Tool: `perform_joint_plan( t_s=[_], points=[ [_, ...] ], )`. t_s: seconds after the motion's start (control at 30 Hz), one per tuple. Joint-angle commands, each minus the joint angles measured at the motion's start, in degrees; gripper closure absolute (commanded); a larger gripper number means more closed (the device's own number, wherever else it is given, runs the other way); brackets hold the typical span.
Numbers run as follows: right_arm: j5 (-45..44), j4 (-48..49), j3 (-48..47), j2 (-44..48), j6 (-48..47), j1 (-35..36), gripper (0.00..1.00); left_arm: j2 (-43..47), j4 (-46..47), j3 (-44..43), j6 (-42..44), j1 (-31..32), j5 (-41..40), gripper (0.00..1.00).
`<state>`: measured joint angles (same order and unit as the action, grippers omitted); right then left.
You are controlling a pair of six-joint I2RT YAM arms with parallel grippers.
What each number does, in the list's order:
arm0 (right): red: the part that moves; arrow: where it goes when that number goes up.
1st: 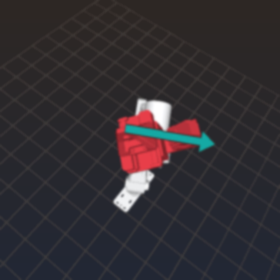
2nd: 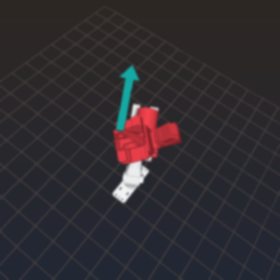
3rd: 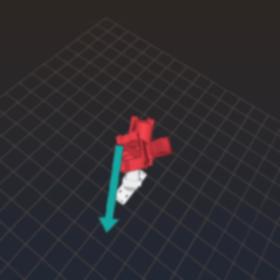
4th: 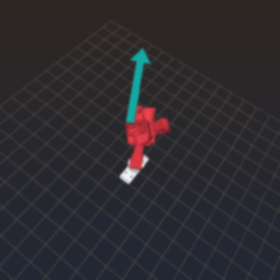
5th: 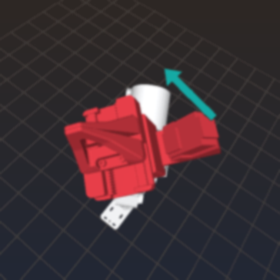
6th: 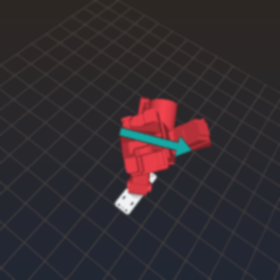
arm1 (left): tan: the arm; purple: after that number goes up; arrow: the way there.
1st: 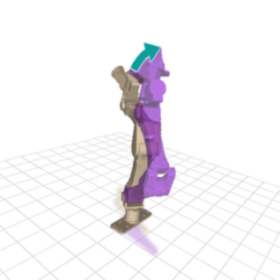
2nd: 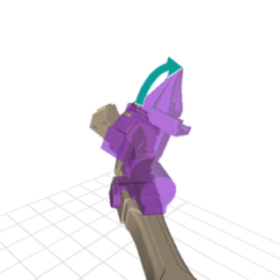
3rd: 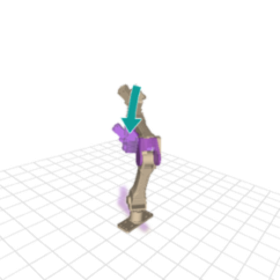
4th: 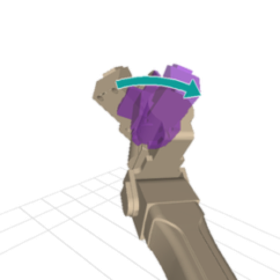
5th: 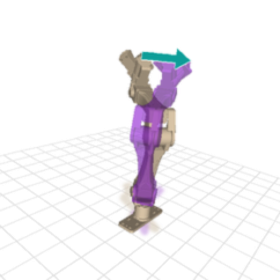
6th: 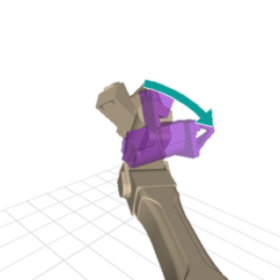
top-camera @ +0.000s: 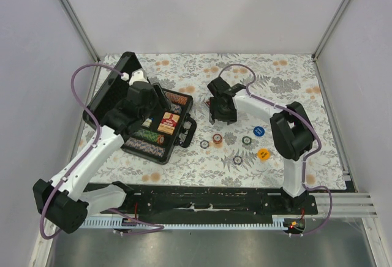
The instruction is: Pack up texas hold em set
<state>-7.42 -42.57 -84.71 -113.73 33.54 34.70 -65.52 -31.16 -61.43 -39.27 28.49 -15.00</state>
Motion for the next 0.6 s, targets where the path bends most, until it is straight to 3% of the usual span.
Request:
perform_joint_plan(
  t_s=[0.0, 0.23, 0.57],
  points=[
    [0.91, 4.42, -6.25, 5.71, -2.16, 3.0, 0.42, 3.55, 0.13, -0.18, -0.11, 0.25, -2.57, 0.3],
    [2.59, 5.92, -17.05, 1.77, -7.6, 8.53, 0.41, 10.22, -2.59, -0.62, -0.11, 0.16, -8.1, 0.3],
    [3.29, 11.71, -33.75, -11.59, -17.54, 18.2, 0.4, 18.67, -9.87, -6.5, 2.97, 0.16, -16.89, 0.3]
  ],
)
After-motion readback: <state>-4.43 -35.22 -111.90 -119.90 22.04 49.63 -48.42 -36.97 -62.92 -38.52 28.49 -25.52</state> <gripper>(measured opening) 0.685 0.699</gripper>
